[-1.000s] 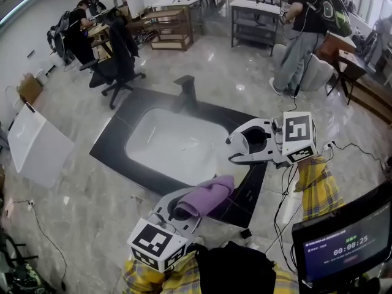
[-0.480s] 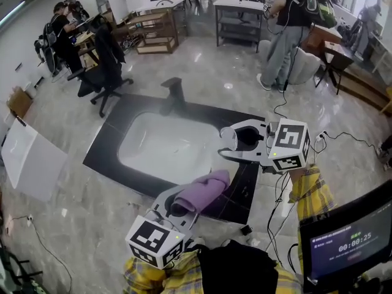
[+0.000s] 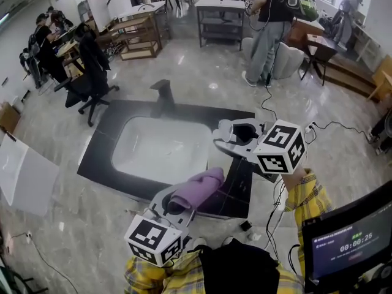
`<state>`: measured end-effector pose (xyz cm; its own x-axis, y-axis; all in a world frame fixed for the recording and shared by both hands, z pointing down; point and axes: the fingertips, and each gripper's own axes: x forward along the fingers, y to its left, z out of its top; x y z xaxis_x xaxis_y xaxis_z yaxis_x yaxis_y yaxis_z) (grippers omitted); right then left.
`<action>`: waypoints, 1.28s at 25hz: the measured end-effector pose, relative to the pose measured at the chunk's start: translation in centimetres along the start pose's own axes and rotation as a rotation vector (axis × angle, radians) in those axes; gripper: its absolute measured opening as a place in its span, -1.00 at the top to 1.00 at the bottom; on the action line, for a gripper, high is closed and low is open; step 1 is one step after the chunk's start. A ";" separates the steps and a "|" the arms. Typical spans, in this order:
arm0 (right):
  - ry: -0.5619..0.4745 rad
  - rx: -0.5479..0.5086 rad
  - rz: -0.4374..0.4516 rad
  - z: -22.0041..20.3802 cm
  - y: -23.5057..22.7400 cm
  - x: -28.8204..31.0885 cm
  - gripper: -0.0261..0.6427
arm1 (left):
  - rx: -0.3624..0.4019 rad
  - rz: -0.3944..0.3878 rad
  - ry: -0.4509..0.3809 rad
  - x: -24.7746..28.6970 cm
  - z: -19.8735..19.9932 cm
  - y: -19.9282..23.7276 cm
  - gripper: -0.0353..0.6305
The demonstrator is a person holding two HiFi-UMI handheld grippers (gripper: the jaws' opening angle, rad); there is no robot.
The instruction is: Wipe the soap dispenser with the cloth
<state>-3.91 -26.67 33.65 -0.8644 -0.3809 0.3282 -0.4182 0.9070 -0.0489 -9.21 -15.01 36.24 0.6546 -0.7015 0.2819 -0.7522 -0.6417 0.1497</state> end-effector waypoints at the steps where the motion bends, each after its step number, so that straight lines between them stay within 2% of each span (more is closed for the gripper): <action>1: 0.000 0.016 -0.029 0.1 -0.1 -0.1 0.44 | -0.001 -0.004 0.000 -0.2 0.1 0.1 0.68; 12: -0.081 0.242 -0.344 -0.2 -1.0 -0.5 0.44 | 0.038 -0.068 0.013 -1.7 -0.3 1.0 0.68; 19: -0.111 0.329 -0.547 0.1 -1.5 -1.0 0.44 | 0.036 -0.105 0.019 -2.7 -0.3 1.8 0.68; 21: -0.121 0.333 -0.579 0.2 -1.4 -0.9 0.44 | 0.034 -0.114 0.019 -3.0 -0.4 2.1 0.68; 23: -0.125 0.312 -0.568 0.1 -1.1 -0.7 0.44 | 0.035 -0.126 0.020 -3.2 -0.6 2.2 0.68; 25: -0.121 0.274 -0.520 -0.1 -0.5 -0.7 0.44 | 0.038 -0.137 0.019 -3.3 -0.9 2.0 0.68; 32: -0.087 0.100 -0.260 0.1 0.0 -1.2 0.44 | 0.037 -0.154 0.020 -1.5 -0.5 0.9 0.68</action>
<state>-2.91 -26.22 33.12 -0.7438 -0.6158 0.2599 -0.6503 0.7566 -0.0681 -10.92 -14.40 36.44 0.7597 -0.5881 0.2775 -0.6398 -0.7522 0.1575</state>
